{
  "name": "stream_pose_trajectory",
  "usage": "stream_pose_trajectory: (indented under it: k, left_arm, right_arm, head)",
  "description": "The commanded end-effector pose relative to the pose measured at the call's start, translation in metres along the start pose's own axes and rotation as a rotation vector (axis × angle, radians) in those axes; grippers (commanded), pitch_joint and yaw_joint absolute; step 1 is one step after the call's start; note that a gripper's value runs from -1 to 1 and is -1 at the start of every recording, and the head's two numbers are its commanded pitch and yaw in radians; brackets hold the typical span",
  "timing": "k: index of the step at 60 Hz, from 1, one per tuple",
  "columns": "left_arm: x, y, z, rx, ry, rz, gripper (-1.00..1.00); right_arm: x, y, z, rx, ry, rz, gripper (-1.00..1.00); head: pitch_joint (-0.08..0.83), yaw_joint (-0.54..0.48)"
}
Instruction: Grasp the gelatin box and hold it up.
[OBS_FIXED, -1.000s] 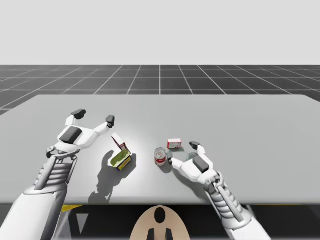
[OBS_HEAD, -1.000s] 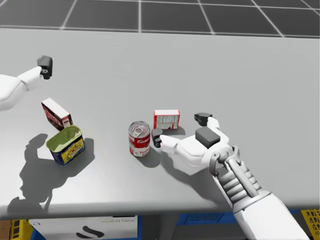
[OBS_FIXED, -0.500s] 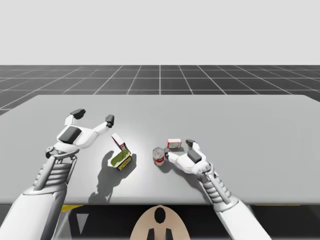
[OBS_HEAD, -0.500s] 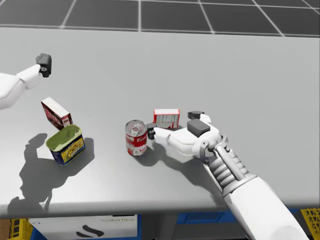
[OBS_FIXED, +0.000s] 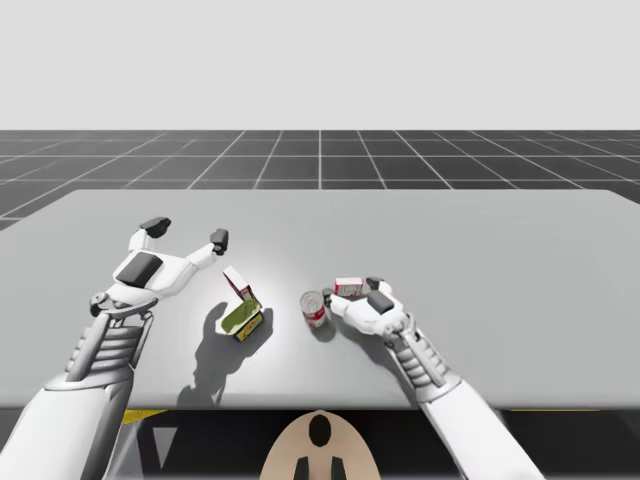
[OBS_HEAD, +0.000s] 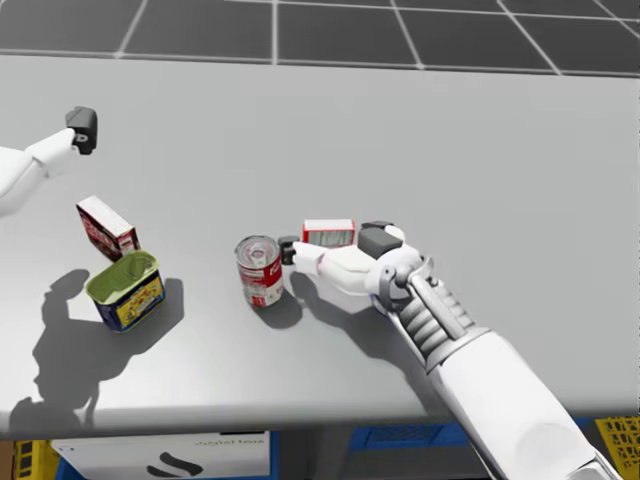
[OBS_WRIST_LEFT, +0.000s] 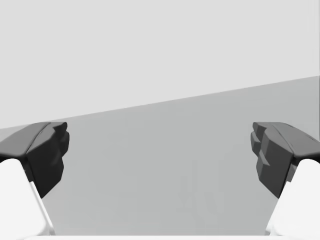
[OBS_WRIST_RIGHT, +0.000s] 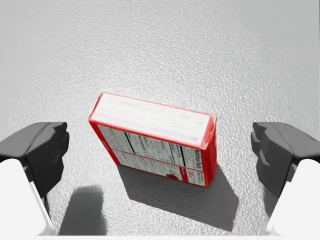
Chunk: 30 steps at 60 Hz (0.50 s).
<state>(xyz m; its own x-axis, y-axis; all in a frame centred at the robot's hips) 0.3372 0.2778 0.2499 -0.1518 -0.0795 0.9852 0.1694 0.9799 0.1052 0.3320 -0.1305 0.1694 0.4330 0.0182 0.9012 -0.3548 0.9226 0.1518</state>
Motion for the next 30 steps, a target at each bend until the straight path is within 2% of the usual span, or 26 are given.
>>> stream_pose_trajectory:
  k: [1,11,17,18,19,20,21,22,23,30]
  left_arm:
    - [0.000,-0.001,0.000,-0.003,0.002,-0.001,-1.00]
    - [-0.001,-0.001,0.000,-0.006,0.004,-0.001,-1.00]
    - [-0.001,-0.001,0.000,-0.008,0.004,-0.002,-1.00]
    - [-0.001,-0.001,0.000,-0.008,0.004,-0.002,-1.00]
    - [-0.001,-0.001,0.000,-0.008,0.004,-0.002,-1.00]
    - [-0.001,-0.001,0.000,-0.008,0.004,-0.002,-1.00]
    - [-0.001,-0.001,0.000,-0.009,0.004,-0.002,-1.00]
    - [-0.001,-0.001,0.000,-0.008,0.004,-0.002,-1.00]
    - [-0.001,-0.002,0.000,-0.008,0.004,-0.002,-1.00]
    - [-0.001,-0.002,0.000,-0.010,0.005,-0.004,-1.00]
  right_arm:
    - [-0.002,0.048,-0.017,0.089,-0.011,-0.135,-1.00]
    - [-0.001,0.053,-0.021,0.091,-0.011,-0.136,-1.00]
    - [0.000,0.056,-0.023,0.094,-0.041,-0.105,-1.00]
    - [0.000,0.056,-0.022,0.069,-0.061,-0.094,-0.94]
    - [-0.001,0.058,-0.022,0.038,-0.081,-0.091,-0.53]
    - [-0.002,0.058,-0.022,0.028,-0.087,-0.094,-0.31]
    - [-0.002,0.058,-0.022,0.045,-0.084,-0.102,0.54]
    - [-0.003,0.058,-0.021,0.050,-0.077,-0.107,0.94]
    - [-0.003,0.058,-0.021,0.055,-0.073,-0.110,1.00]
    - [-0.004,0.058,-0.020,0.073,-0.068,-0.117,1.00]
  head:
    - [0.655,-0.10]
    - [0.656,-0.10]
    - [0.655,-0.11]
    - [0.655,-0.11]
    - [0.654,-0.11]
    - [0.655,-0.11]
    - [0.655,-0.11]
    - [0.654,-0.11]
    - [0.654,-0.11]
    - [0.643,-0.11]
